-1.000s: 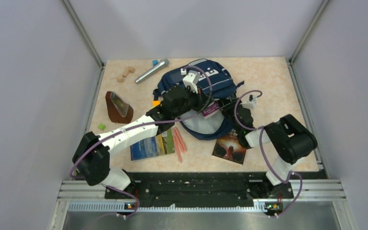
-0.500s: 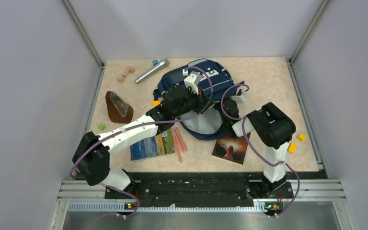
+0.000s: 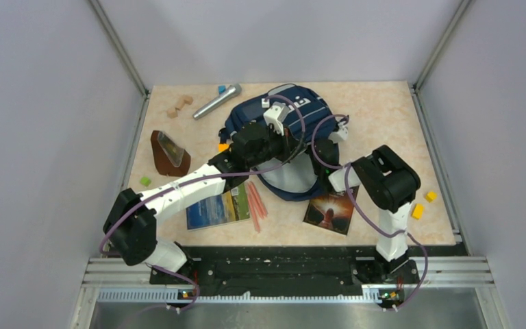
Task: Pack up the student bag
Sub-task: Place the book in the student bag.
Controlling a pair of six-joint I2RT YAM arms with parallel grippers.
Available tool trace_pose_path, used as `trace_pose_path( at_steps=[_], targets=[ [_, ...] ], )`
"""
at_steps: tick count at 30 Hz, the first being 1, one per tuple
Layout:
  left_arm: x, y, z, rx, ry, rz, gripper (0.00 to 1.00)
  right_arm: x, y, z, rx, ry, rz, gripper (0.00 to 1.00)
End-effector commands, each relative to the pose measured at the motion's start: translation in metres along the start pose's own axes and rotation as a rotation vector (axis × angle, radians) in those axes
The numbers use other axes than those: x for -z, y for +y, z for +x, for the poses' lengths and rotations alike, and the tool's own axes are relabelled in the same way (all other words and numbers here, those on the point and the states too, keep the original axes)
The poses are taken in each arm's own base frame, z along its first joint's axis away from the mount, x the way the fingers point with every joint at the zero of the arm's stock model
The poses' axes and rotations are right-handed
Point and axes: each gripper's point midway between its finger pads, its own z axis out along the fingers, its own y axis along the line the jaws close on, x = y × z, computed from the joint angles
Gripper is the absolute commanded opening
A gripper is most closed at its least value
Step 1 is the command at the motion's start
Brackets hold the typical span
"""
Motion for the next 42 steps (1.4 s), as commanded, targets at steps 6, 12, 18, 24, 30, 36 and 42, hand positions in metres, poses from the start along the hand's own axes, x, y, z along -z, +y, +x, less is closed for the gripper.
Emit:
trace_pose_path(
  at_steps=[6, 12, 18, 24, 30, 36, 42],
  targets=[
    [0.012, -0.019, -0.042, -0.098, -0.121, 0.038, 0.0, 0.059, 0.048, -0.041, 0.212, 0.016, -0.131, 0.82],
    [0.01, -0.005, -0.042, -0.098, -0.125, 0.005, 0.0, 0.101, 0.029, -0.053, 0.325, 0.088, -0.069, 0.88],
    [0.009, 0.007, -0.04, -0.09, -0.125, -0.035, 0.0, 0.136, 0.012, -0.072, 0.366, 0.161, -0.046, 0.91],
    [0.006, 0.017, -0.038, -0.087, -0.125, -0.064, 0.0, 0.167, 0.009, -0.077, 0.457, 0.249, -0.101, 0.92],
    [0.0, 0.016, -0.04, -0.08, -0.111, -0.054, 0.0, 0.187, 0.01, -0.083, 0.52, 0.276, -0.122, 0.92],
    [0.011, 0.01, -0.018, -0.167, -0.05, 0.017, 0.04, 0.201, 0.022, -0.1, 0.495, 0.249, -0.123, 0.93],
    [0.056, 0.006, 0.007, -0.25, -0.023, 0.063, 0.68, 0.215, 0.026, -0.124, 0.53, 0.191, -0.089, 0.94]
  ],
)
